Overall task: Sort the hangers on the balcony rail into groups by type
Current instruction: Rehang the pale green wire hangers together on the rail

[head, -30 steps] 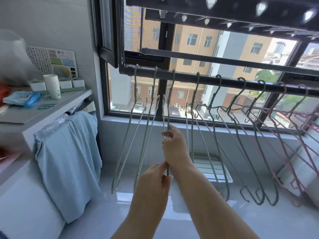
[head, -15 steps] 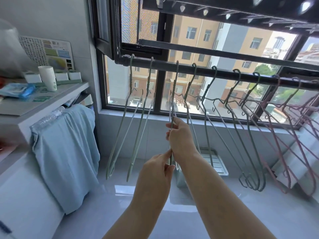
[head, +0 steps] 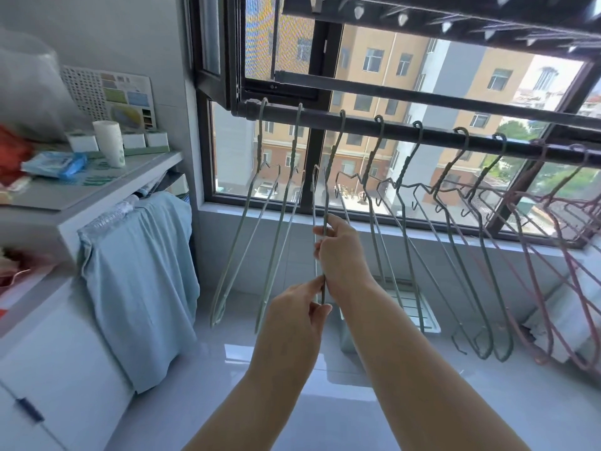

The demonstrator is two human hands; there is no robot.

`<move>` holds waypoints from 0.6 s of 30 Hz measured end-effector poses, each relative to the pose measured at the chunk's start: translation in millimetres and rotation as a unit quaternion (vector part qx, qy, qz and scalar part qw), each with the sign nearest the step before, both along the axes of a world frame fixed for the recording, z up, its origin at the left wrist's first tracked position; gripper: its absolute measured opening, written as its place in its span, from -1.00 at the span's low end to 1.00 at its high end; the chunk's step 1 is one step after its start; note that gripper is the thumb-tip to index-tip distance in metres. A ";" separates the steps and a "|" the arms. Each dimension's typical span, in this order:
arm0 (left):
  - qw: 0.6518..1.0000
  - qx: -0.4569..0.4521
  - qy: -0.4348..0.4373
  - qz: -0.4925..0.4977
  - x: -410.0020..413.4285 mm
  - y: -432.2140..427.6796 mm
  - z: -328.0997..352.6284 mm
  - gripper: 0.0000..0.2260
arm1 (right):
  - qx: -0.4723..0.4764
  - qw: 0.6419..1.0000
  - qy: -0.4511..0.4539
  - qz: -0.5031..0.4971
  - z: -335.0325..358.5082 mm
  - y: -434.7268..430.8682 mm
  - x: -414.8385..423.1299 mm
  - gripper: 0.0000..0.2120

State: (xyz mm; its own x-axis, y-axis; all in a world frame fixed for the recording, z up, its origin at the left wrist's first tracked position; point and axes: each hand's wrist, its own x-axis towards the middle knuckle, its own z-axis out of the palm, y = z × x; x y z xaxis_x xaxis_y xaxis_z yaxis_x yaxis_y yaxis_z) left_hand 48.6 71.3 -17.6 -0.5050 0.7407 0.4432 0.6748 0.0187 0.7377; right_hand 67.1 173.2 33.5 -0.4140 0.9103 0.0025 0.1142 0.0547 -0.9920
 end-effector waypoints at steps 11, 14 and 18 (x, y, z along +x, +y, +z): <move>0.990 0.088 0.075 0.084 -21.1 -17.3 11.4 -0.65 | 0.202 0.972 -0.116 -0.007 19.1 -21.1 7.7 -0.46; 0.987 0.079 0.067 0.123 -30.1 -17.6 11.3 -0.62 | 0.291 0.948 -0.125 0.028 25.5 -35.4 1.3 -0.47; 0.997 0.025 0.017 0.077 -30.7 -19.2 0.3 -0.60 | 0.163 0.968 -0.157 0.111 22.3 -40.0 -18.6 -0.53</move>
